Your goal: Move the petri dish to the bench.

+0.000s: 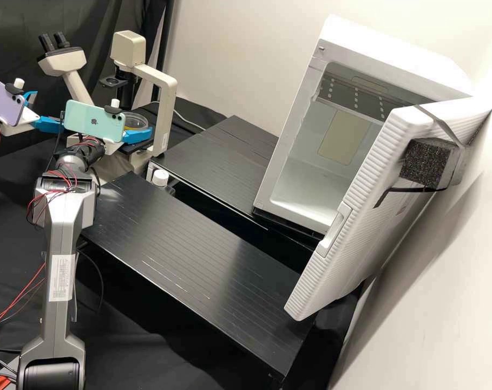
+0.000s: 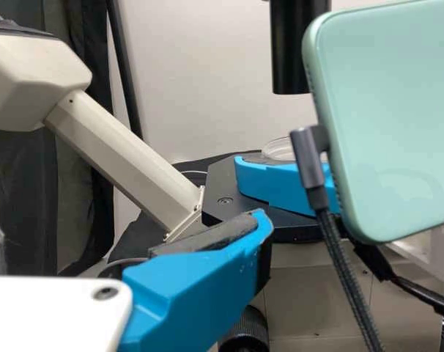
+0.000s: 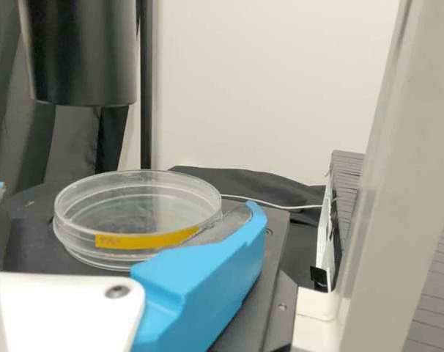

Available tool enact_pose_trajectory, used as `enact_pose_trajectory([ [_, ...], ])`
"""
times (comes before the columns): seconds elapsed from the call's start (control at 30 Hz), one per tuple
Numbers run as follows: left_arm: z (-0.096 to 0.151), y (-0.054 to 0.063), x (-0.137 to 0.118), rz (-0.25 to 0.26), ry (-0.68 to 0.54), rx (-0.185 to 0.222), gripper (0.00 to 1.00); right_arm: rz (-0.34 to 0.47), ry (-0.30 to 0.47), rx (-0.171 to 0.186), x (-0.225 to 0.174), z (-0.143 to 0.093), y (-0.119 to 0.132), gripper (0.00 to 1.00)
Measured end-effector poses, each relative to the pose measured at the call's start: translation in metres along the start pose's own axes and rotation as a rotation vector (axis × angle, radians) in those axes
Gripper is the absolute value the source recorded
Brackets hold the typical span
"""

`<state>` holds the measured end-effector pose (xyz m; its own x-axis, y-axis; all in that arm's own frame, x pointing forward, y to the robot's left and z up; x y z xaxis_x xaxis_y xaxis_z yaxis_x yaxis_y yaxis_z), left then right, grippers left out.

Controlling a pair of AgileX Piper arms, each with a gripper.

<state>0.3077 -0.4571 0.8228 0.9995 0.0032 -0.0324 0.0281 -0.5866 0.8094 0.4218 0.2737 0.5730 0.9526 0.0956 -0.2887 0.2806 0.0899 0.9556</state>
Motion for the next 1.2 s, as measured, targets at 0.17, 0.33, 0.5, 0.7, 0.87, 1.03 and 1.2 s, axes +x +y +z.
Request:
enact_pose_trajectory([
  [0.17,0.0,0.0,0.0,0.0,0.0,0.0,1.0,-0.005,-0.002,-0.008,0.0,0.0,-0.0002,0.0],
  [0.33,0.0,0.0,0.0,0.0,0.0,0.0,1.0,-0.005,-0.003,-0.006,0.0,0.0001,-0.0003,0.0],
  [0.5,0.0,0.0,0.0,0.0,0.0,0.0,1.0,-0.005,-0.003,-0.006,0.0,0.0001,-0.0003,0.0],
  [0.7,0.0,0.0,0.0,0.0,0.0,0.0,1.0,-0.003,-0.009,-0.005,0.0019,0.003,0.0024,0.0],
  [0.87,0.0,0.0,0.0,0.0,0.0,0.0,1.0,-0.002,-0.01,-0.005,0.0022,0.0036,0.003,0.0],
  [1.03,0.0,0.0,0.0,0.0,0.0,0.0,1.0,-0.002,-0.01,-0.005,0.0022,0.0036,0.003,0.0],
  [1.2,0.0,0.0,0.0,0.0,0.0,0.0,1.0,-0.002,-0.003,0.006,0.0009,0.0055,0.0031,0.0],
])
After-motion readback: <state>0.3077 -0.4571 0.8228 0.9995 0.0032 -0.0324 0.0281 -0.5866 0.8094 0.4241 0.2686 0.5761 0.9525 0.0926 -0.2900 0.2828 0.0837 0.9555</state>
